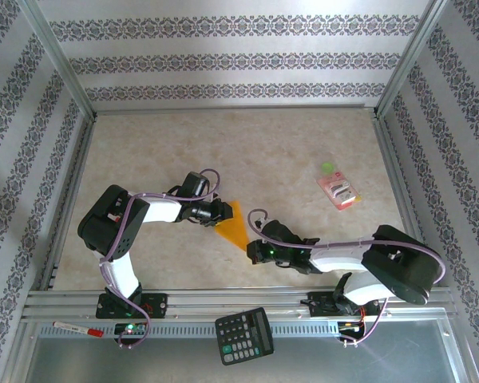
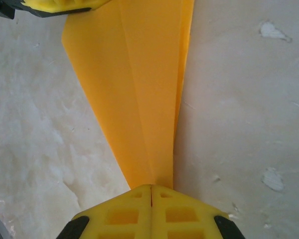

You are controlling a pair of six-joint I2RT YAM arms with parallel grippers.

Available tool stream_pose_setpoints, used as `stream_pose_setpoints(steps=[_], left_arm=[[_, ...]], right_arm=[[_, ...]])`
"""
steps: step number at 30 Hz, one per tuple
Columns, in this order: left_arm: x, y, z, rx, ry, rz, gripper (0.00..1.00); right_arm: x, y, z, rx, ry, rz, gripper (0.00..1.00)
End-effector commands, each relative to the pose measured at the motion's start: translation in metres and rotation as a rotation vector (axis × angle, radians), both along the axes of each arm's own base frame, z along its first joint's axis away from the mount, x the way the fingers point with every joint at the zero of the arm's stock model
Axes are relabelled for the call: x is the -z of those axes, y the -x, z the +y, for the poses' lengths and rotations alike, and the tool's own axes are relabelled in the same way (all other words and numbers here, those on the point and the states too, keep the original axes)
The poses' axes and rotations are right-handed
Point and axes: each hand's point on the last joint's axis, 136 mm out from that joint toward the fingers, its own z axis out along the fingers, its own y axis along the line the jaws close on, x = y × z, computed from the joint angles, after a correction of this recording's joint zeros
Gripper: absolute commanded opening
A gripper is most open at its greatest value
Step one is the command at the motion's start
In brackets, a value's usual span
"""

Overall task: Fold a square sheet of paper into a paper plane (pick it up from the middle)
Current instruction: Fourth fold the wing at the center of the table.

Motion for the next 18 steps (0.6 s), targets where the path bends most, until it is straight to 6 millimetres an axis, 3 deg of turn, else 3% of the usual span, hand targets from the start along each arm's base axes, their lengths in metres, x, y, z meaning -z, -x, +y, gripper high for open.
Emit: stream_pose_setpoints(steps=[1, 5, 12, 18], left_arm=[[0.031, 0.008, 0.027, -0.042, -0.148, 0.039, 0.25], [0.031, 0.008, 0.027, -0.042, -0.152, 0.041, 0.25], [0.031, 0.008, 0.026, -0.039, -0.147, 0.042, 0.25], [0.03, 0.006, 0.026, -0.038, -0.143, 0.039, 0.25]], right_arm=[[0.024, 0.024, -0.025, -0.018, 0.105, 0.071, 0.02], [0.009, 0.021, -0.022, -0.033, 0.079, 0.028, 0.03], [-0.026, -0.009, -0.005, 0.0, 0.011, -0.051, 0.04], [-0.032, -0.025, 0.018, -0.035, -0.006, -0.056, 0.05]])
